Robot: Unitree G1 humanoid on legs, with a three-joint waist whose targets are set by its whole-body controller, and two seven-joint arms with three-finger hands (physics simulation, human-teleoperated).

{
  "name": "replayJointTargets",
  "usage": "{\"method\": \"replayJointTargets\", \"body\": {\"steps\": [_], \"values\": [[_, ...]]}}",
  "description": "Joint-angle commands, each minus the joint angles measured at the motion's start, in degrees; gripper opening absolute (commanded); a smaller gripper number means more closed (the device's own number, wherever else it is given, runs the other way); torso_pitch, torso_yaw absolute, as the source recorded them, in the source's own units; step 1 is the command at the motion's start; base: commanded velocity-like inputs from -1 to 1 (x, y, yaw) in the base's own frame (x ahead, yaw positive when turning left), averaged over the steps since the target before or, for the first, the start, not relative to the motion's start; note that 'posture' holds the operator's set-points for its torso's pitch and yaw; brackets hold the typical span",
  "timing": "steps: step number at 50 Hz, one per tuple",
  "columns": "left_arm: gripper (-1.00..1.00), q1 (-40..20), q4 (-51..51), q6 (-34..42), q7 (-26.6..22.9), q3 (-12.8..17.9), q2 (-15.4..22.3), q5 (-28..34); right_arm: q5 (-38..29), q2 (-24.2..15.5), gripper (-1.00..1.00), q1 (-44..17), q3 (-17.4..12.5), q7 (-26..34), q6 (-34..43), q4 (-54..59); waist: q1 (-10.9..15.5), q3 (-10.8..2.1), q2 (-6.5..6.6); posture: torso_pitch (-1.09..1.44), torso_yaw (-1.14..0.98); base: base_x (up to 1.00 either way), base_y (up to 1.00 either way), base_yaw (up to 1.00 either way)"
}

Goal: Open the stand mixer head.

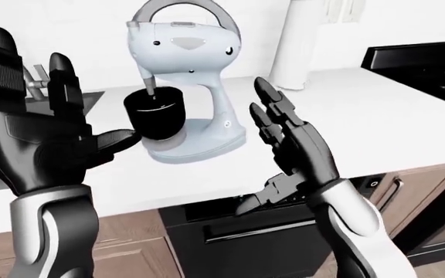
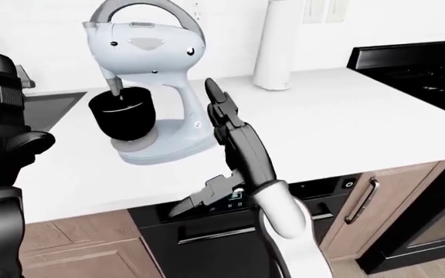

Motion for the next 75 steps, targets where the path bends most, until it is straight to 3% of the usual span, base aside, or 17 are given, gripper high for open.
{"method": "replayJointTargets", "body": {"steps": [1, 14, 32, 75], "values": [[1.0, -1.1, -1.2, -1.0, -0.4, 0.4, 0.5, 0.1, -0.4, 0.2, 1.0, -1.2, -0.2, 0.8, -0.1, -0.9, 0.0, -0.43, 0.17, -0.19, 0.0, 0.0, 0.0, 0.0], [1.0, -0.7, -1.6, -0.8, -0.6, 0.4, 0.4, 0.8, -3.4, 1.5, 1.0, -1.9, 1.9, 5.0, -0.3, 2.3, 0.3, -0.88, 0.33, -0.19, 0.0, 0.0, 0.0, 0.0], [1.0, -1.0, -1.6, -0.6, -0.3, 0.5, 0.5, 0.7, 2.0, 1.9, 1.0, -3.9, -1.7, 3.9, -5.4, 11.0, 0.6, -1.68, 0.4, -0.19, 0.0, 0.0, 0.0, 0.0], [1.0, -1.2, -1.2, -0.7, 0.0, 1.0, 1.0, 0.3, 2.6, 2.6, 1.0, -6.0, -1.6, 4.1, -13.2, 22.6, 0.3, -1.53, 0.45, -0.19, 0.0, 0.0, 0.0, 0.0]]}}
